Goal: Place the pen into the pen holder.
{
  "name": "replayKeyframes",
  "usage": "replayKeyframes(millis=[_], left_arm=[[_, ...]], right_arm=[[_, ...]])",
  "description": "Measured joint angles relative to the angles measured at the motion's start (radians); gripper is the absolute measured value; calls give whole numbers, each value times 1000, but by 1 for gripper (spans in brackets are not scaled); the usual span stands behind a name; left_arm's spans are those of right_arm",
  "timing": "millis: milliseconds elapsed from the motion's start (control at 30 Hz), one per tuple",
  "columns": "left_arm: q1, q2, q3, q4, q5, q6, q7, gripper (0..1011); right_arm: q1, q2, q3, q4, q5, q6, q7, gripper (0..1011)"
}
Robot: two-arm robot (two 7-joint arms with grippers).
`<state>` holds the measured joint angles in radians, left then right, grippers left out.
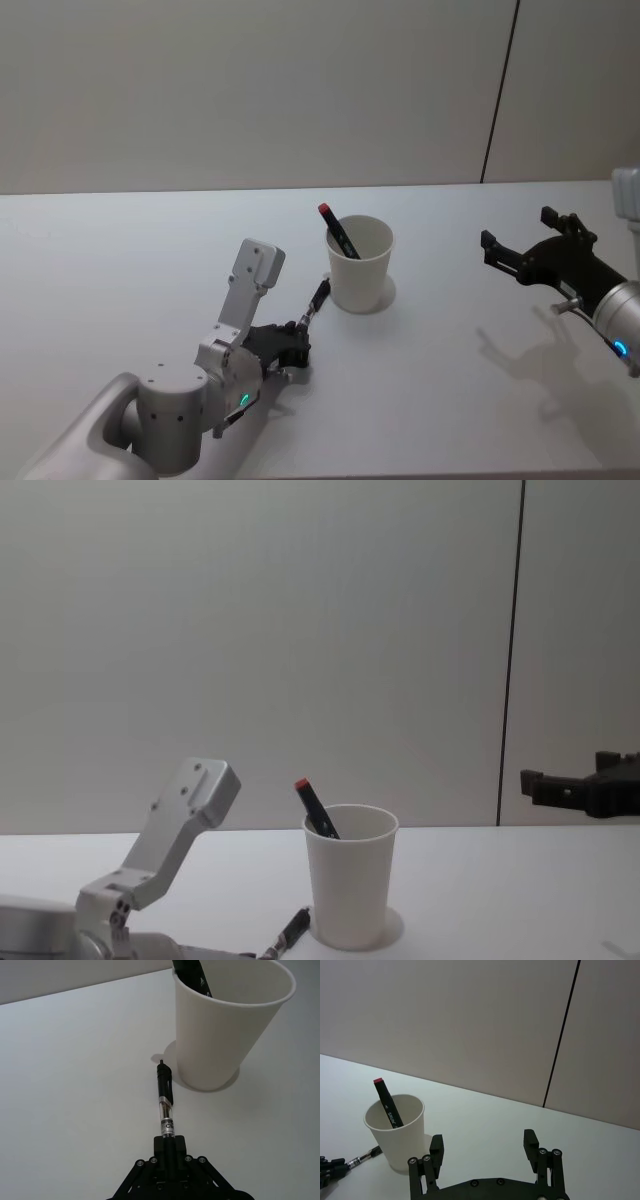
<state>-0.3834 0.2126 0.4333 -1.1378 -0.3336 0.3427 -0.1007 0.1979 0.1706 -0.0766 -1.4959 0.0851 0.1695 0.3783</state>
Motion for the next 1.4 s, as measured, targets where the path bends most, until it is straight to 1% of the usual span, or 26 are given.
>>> replayKeyframes(millis=[133,333,600,633,667,967,1100,1300,1367,1400], left_arm=[[3,3,-2,-4,5,-4,2,135],[15,15,-11,-34,20,-8,21,134],[43,41,-25,-105,35,-42,35,134],[43,41,-25,-105,35,-42,35,134],[53,50,-29,-125,37,-53,37,135],[99,89,-46,-210,40,-104,43,134],[128,114,-56,-264,40,-127,49,134],[160,142,-67,-326,41,-146,58,134],[177,155,-71,-357,44,-158,64,134],[177,155,-71,-357,44,-158,64,134]], right_arm=[[0,0,0,0,0,0,0,1001],[0,0,0,0,0,0,0,1001],[0,0,0,0,0,0,0,1001],[0,0,0,0,0,0,0,1001],[0,0,0,0,0,0,0,1001],[0,0,0,0,0,0,0,1001],[0,0,0,0,0,0,0,1001],[0,0,0,0,0,0,0,1001],[0,0,0,0,0,0,0,1001],[0,0,0,0,0,0,0,1001]])
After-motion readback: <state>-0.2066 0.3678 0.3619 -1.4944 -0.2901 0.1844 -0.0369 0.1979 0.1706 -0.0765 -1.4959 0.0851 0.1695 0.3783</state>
